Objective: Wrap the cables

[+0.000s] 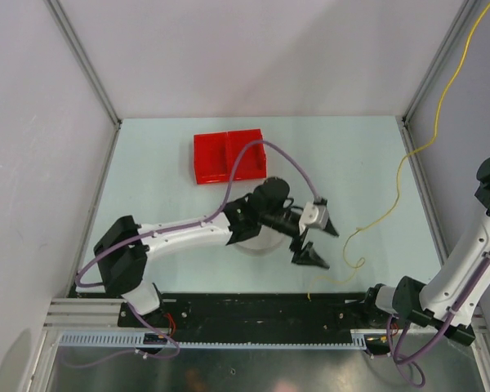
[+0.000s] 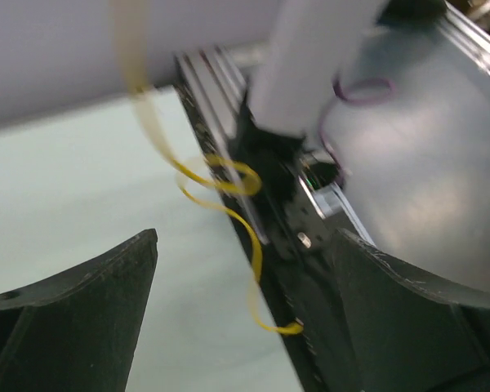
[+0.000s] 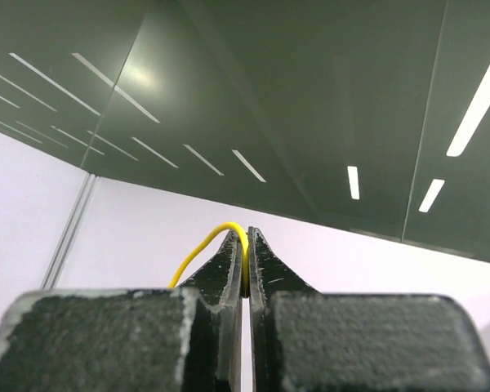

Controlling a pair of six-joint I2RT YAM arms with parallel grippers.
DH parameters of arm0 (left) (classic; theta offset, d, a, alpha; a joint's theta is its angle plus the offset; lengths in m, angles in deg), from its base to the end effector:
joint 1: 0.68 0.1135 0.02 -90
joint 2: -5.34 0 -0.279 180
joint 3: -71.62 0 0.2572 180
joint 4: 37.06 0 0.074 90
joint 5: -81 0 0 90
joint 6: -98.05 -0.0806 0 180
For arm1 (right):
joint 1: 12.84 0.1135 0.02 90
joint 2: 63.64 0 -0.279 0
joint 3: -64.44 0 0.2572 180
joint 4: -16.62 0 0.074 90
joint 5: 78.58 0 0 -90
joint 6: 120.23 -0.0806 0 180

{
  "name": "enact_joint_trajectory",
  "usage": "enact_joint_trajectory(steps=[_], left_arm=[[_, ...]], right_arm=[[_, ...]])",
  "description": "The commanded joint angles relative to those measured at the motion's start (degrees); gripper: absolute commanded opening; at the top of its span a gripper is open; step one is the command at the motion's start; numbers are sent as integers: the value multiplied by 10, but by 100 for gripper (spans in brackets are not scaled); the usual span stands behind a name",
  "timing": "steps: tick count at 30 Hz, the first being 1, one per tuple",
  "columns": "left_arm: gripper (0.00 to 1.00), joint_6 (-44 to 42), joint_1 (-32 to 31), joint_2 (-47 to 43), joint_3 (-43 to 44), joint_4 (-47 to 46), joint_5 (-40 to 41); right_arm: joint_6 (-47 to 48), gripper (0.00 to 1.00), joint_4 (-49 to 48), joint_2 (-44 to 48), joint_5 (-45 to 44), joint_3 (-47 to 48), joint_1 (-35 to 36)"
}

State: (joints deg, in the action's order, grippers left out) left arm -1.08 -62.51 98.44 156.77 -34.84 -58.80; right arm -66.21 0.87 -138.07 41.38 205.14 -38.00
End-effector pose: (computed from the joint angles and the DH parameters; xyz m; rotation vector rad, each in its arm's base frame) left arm 0.1411 -0.3939 0.3343 1.5942 1.0471 -1.3998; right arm 0.0792 0.0073 0.7602 -0.3810 0.3835 0.2206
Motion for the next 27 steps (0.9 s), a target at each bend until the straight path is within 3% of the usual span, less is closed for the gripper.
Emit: enact_joint_trajectory(steps=[1, 4, 10, 19, 27], left_arm=[[92, 13, -24, -25, -63, -52, -13], [94, 48, -35, -14, -58, -84, 11], [96, 156, -33, 39, -30, -157, 145], [96, 291, -7, 101, -23, -196, 360], [94, 269, -15, 148, 8, -307, 270]], right_arm=[[-1, 0, 4, 0, -13, 12, 2], [2, 0, 3, 3, -14, -2, 2], [5, 0, 2, 10, -14, -19, 3], [17, 0, 2, 9, -8, -31, 10], [46, 0, 5, 11, -9, -52, 28]])
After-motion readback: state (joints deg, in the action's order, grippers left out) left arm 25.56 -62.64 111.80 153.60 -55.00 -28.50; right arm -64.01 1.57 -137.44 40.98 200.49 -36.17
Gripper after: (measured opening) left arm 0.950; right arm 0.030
